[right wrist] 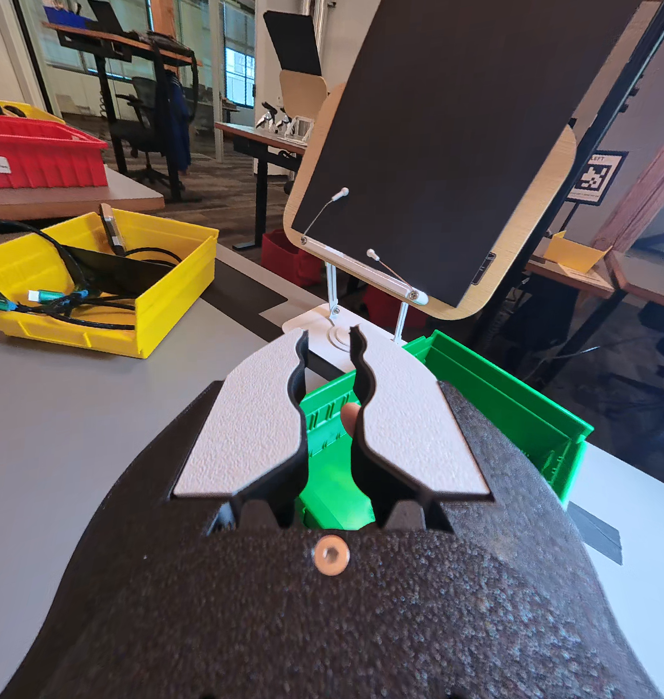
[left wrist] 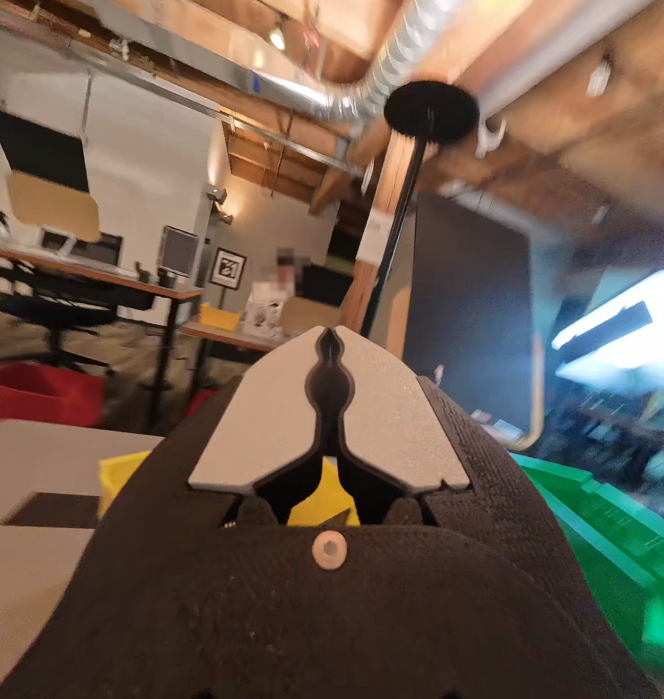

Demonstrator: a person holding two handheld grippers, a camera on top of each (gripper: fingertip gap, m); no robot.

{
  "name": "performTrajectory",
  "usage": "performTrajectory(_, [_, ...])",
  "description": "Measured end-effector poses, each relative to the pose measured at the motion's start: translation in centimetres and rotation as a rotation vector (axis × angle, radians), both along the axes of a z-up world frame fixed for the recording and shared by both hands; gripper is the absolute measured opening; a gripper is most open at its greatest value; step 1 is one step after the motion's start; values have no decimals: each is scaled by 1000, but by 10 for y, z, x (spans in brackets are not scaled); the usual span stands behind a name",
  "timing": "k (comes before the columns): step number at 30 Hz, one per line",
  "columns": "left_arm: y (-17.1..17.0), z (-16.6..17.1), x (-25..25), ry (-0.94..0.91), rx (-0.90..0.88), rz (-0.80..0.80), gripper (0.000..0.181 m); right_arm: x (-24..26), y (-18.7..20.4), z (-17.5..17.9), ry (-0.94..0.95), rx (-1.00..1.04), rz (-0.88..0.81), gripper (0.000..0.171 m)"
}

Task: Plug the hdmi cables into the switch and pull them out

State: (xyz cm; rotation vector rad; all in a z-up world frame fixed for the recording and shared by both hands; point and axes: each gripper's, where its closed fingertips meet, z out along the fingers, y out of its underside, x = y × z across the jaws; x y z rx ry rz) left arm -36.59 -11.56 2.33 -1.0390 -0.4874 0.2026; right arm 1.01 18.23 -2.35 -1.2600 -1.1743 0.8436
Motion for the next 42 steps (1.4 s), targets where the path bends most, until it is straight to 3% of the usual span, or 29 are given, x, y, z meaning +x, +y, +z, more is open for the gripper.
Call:
performTrajectory(3, [-12,3,-7,-206,265,-233,0,-2,-5,-1,7,-19,28,20])
performTrajectory(7, [3,9,25,-396,429,-802,0,-4,-6,-5,7,-59,52,20])
performTrajectory(10, [12,12,54,-369,420,-1033,0,-6,-7,-11,-4,-86,66,20])
performTrajectory(13, [-2,28,79,-226,529,-1213,0,-8,-9,-18,-35,-92,77,20])
performTrajectory(15, [-2,32,69,-158,583,-1058,0,-9,-9,-20,-46,-84,76,20])
performTrajectory(18, [12,19,33,-235,522,-735,0,-10,-11,-23,-61,-79,81,20])
performTrajectory(22, [36,-11,15,-112,88,-352,6,-12,-12,-28,-85,-78,88,20])
performTrajectory(26, [42,-34,-2,-17,-260,-122,17,-12,-10,-36,-120,-72,82,20])
performTrajectory(30, [44,-51,-33,47,-556,-15,25,-9,-2,-42,-172,-12,43,20])
performTrajectory(35, [49,-104,-88,-77,-956,-18,39,-14,-3,-46,-189,-12,50,20])
performTrajectory(42, [53,-159,-120,-155,-1314,7,48,-13,-1,-51,-226,43,43,20])
